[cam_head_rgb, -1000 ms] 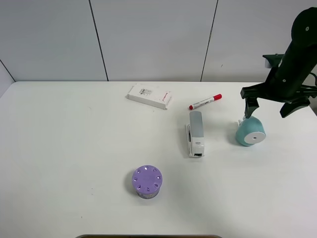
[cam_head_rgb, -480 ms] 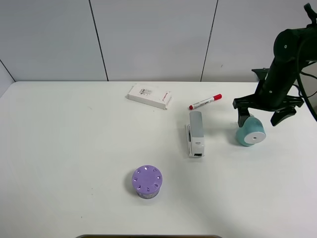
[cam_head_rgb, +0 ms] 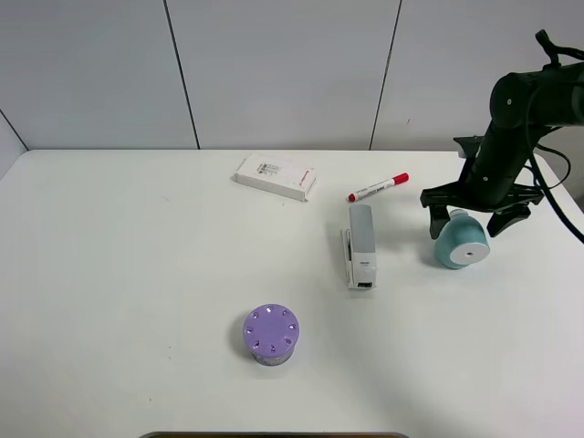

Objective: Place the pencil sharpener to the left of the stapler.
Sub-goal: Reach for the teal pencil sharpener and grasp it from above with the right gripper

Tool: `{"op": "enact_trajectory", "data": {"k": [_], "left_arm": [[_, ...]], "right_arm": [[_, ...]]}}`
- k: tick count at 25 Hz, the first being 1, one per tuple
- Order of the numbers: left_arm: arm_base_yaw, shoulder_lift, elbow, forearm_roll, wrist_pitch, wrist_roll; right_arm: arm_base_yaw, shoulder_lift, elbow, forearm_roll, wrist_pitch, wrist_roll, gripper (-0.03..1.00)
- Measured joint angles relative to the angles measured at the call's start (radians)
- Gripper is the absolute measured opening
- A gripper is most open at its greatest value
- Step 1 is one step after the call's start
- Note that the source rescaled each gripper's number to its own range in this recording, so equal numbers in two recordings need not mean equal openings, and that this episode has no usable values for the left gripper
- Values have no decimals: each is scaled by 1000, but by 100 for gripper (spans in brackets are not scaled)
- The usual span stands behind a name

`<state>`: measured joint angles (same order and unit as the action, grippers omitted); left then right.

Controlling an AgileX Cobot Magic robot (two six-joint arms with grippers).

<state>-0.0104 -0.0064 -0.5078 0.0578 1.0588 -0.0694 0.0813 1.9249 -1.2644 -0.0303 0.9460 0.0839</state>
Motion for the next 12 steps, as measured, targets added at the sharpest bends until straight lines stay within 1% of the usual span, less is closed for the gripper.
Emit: {"op": "enact_trajectory", "data": {"k": [12], "left_arm": [[0, 0, 0, 0, 0, 0]], "right_arm": [[0, 81, 0, -1, -33, 0, 100]]}}
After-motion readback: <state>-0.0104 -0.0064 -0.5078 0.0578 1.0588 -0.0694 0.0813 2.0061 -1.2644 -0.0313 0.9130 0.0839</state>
